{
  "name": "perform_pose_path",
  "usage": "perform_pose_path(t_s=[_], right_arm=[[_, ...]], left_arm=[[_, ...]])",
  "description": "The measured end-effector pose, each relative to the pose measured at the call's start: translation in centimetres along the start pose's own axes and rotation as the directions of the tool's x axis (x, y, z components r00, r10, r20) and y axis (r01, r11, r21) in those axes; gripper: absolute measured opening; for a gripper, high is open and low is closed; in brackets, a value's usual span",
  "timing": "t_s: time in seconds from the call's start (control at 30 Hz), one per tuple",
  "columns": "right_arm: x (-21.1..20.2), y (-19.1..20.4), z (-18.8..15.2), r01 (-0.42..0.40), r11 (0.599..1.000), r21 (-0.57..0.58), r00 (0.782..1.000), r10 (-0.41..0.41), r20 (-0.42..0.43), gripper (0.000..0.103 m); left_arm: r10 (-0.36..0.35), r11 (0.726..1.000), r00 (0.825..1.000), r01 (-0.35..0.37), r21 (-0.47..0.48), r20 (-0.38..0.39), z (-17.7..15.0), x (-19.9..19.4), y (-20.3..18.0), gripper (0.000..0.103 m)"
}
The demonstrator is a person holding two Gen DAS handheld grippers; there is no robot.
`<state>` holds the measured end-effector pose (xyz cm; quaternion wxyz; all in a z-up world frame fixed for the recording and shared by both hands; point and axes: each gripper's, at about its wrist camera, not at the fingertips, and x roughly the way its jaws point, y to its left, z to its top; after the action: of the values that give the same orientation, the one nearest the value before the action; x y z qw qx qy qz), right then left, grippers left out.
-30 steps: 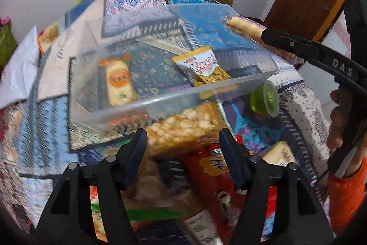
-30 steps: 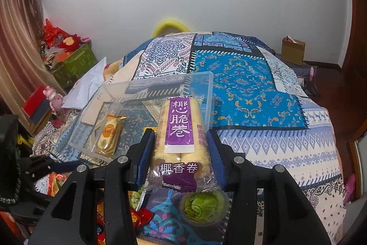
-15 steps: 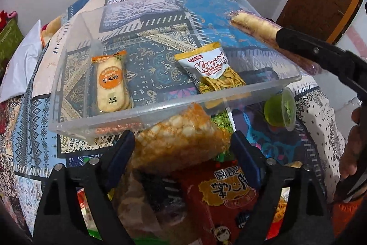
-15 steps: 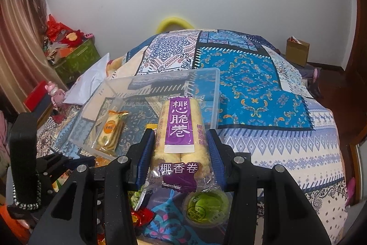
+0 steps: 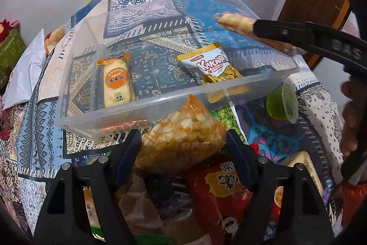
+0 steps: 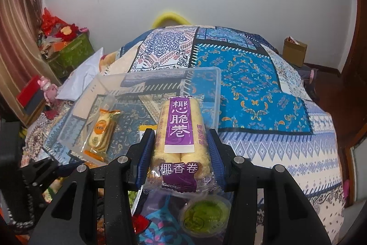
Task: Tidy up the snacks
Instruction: 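Place cracker pack in the box with left tool while right tool drops wafer rolls in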
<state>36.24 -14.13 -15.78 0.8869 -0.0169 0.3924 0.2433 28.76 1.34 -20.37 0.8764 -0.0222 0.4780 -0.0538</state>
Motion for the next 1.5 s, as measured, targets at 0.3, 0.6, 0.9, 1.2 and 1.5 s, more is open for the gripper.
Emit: perform_pose_path(t_s=[0.3,0.6,0.9,1.2,1.5], right_arm=[[2.1,1.2,0.1,0.009,0.999,-0.041,0.998,-0.012,-0.055,0.043],[1.2,1.7,-0.1,0.039,0.997,-0.073,0.998,-0.042,-0.047,0.055],[-3.3,0.2,-1.0,0.01,0.999,-0.042,0.999,-0.009,0.041,0.066],[-4.5,-2.0,-3.2,-0.017,1.0,0.017,1.0,0.016,0.024,0.067],[-4.8,-1.6,-4.9,-0.04,0.999,0.017,0.999,0.04,-0.001,0.067]], left_arm=[[-0.029,1.0,0.997,0.028,0.004,0.067,-0.6,-4.3,0.0,0.071],[-0.034,0.999,0.981,0.038,-0.018,0.191,2.3,-8.7,0.5,0.071],[0.036,0.998,0.982,-0.024,-0.063,0.187,6.4,-5.9,1.8,0.071],[0.075,0.995,0.995,-0.07,-0.067,0.071,7.1,-0.7,1.6,0.072],[0.066,0.997,0.997,-0.064,-0.044,0.035,6.4,-1.0,0.7,0.072]])
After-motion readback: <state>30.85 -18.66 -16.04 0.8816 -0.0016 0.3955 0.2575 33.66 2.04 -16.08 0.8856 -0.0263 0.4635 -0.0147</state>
